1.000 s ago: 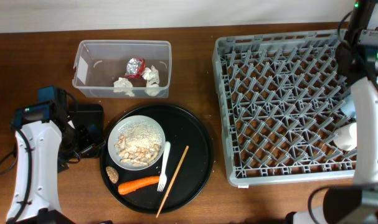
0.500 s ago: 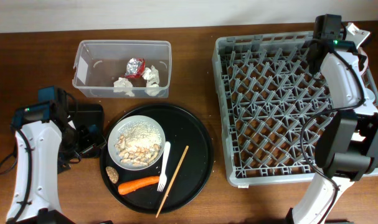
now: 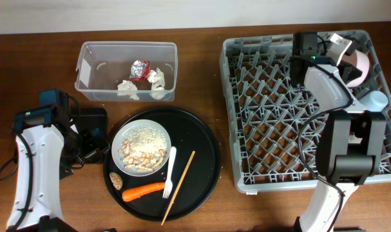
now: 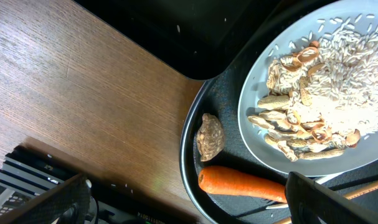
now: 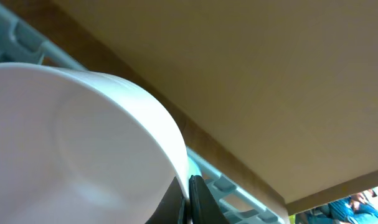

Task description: Sort waste into correct bins and load items into the dishwasher rack

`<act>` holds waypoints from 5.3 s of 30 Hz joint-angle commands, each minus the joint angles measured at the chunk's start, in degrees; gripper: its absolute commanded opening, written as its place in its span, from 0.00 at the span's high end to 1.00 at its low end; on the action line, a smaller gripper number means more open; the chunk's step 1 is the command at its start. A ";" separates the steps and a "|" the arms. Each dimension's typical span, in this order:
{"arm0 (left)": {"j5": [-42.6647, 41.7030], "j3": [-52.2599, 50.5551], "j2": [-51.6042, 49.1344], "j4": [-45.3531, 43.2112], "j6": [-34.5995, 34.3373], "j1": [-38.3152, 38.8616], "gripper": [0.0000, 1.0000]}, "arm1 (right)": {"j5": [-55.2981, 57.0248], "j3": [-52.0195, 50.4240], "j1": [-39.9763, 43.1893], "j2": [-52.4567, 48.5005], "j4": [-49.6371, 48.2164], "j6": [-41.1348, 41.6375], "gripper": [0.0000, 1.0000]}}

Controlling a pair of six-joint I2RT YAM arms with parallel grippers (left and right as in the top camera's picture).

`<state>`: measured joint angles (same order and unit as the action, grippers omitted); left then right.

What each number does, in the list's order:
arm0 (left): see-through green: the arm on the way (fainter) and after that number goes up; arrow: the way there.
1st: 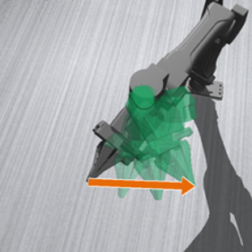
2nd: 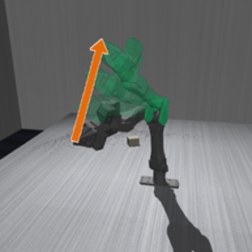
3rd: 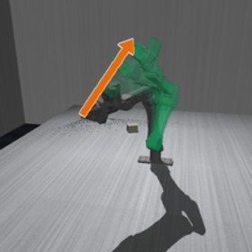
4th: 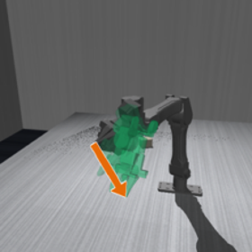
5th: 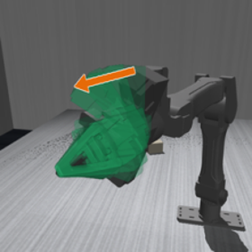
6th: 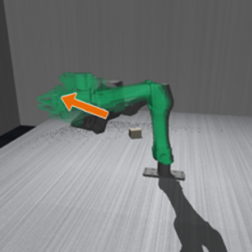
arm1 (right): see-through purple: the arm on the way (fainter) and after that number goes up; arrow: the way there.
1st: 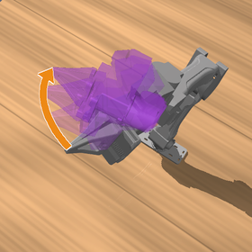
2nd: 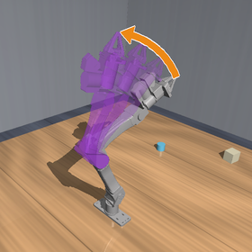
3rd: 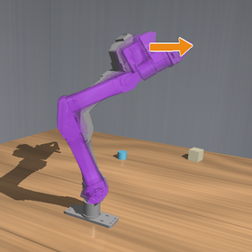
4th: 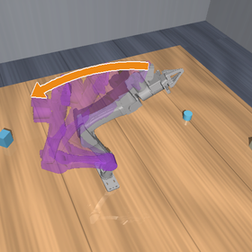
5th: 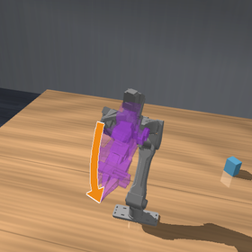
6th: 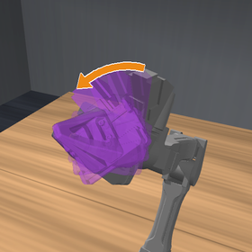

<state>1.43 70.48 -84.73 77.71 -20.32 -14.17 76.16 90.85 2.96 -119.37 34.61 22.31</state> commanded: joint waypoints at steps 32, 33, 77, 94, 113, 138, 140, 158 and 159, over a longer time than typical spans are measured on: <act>-1.68 -0.17 1.07 -0.37 0.66 -0.09 0.01 | -29.22 -1.73 1.01 8.33 -6.29 -7.30 0.52; -1.70 -0.17 1.07 -0.44 0.66 -0.09 0.01 | -29.22 -1.70 2.25 8.33 -5.57 -7.30 0.60; -1.70 -0.17 1.07 -2.27 0.70 -0.09 0.01 | -90.88 -22.60 -27.19 24.39 42.91 -15.89 0.81; -2.75 -0.17 1.07 -6.82 0.74 10.49 0.01 | -70.62 -7.93 -20.39 42.18 43.01 -0.79 0.10; -10.49 -22.60 1.07 -26.08 0.33 49.05 0.29 | -70.77 -7.96 -20.15 42.18 45.11 -0.79 0.11; -24.13 -16.13 -8.15 -36.35 7.50 49.05 0.24 | -70.77 -7.96 -20.13 42.18 45.57 -0.79 0.13; -19.61 -13.99 -8.15 -33.46 8.44 48.78 0.24 | -70.77 -7.96 -20.13 42.18 45.57 -0.79 0.14; 0.59 -3.13 -19.34 -33.35 -4.52 42.88 0.24 | -71.19 -7.96 -20.15 42.18 45.59 -0.79 0.13; 0.39 -3.13 -20.35 -33.38 -4.55 42.88 0.26 | -71.19 -7.96 -20.15 42.18 45.62 -0.79 0.14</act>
<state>3.99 66.76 -102.24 44.62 -23.55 28.77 4.51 82.54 -17.54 -77.19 80.20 20.99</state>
